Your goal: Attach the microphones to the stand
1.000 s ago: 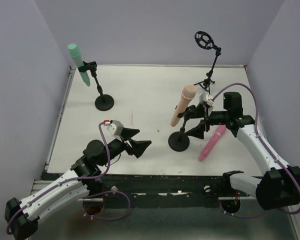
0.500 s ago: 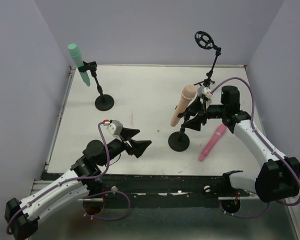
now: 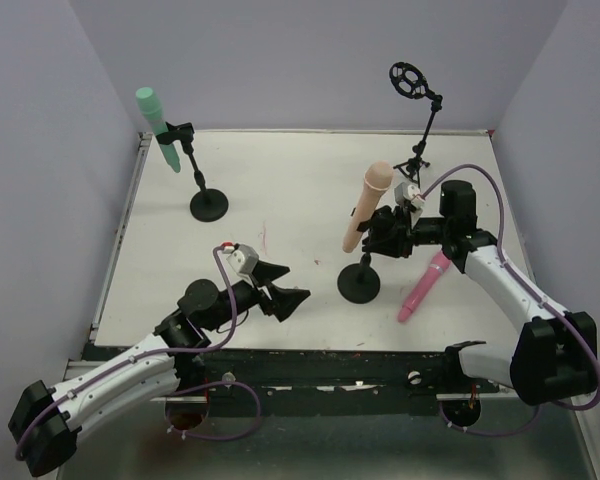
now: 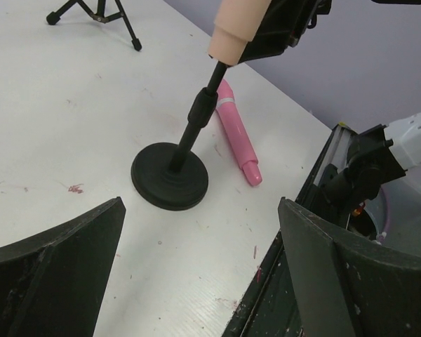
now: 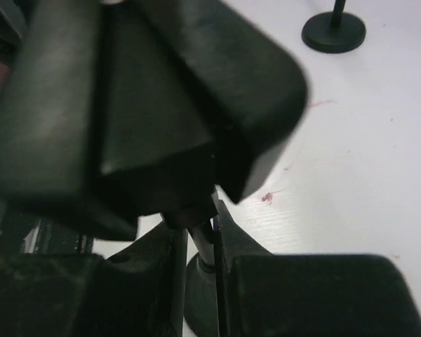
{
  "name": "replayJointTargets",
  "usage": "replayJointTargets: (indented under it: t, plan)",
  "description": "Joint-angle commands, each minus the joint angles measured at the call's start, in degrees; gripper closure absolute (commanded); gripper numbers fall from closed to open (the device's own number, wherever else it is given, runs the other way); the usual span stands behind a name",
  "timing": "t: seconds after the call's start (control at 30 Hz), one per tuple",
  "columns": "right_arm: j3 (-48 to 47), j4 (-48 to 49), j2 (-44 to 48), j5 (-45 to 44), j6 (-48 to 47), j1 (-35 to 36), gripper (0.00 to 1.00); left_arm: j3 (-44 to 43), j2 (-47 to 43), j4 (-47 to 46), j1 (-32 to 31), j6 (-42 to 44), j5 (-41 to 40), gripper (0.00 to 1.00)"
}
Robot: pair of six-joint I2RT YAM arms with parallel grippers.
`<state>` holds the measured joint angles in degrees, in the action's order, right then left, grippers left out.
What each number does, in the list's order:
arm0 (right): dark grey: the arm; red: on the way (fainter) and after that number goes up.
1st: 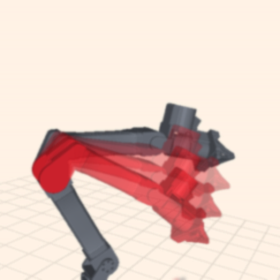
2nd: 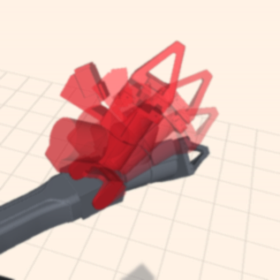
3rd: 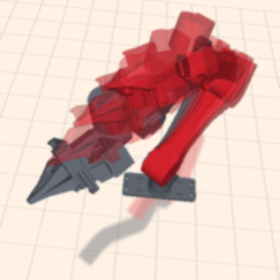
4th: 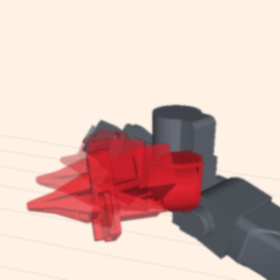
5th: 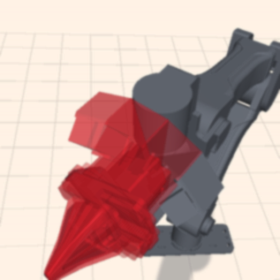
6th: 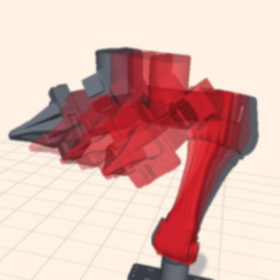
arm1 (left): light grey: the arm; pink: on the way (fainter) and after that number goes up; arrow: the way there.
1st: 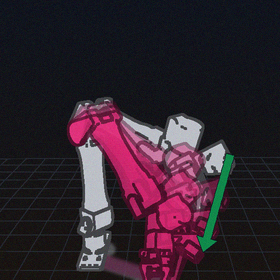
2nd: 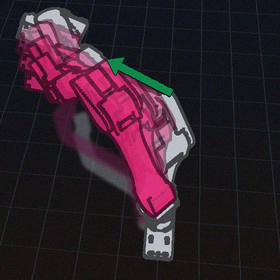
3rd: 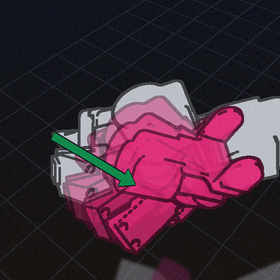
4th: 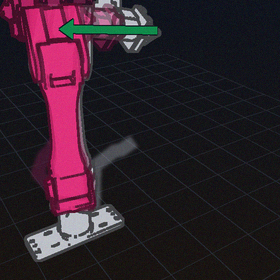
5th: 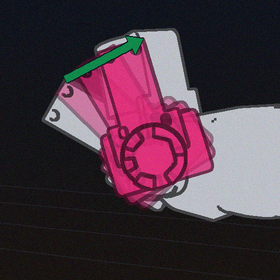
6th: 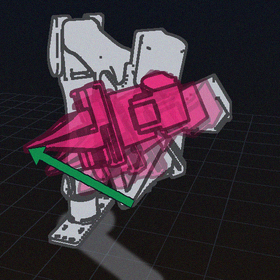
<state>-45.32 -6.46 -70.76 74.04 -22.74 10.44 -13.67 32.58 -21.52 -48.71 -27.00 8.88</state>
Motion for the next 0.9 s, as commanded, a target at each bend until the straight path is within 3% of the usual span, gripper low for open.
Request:
replayJointTargets:
  t: [0.0,0.13,0.5,0.87]
  plan:
    - [1.9,2.9,0.0,3.1,1.1,0.2,0.83,2.7,2.0,-8.3,0.0,2.2,3.7,0.03]
    - [0.6,3.4,-0.5,4.1,1.1,1.2,0.91,4.1,6.2,-14.8,-0.9,5.7,2.9,0.03]
    - [1.7,18.5,0.0,-2.8,13.2,4.3,0.93,-2.9,26.2,-29.7,-6.8,15.3,-4.2,0.07]
    - [5.8,25.9,2.2,-4.8,18.0,4.7,0.91,-11.9,49.2,-47.3,-17.4,21.6,-24.4,0.07]
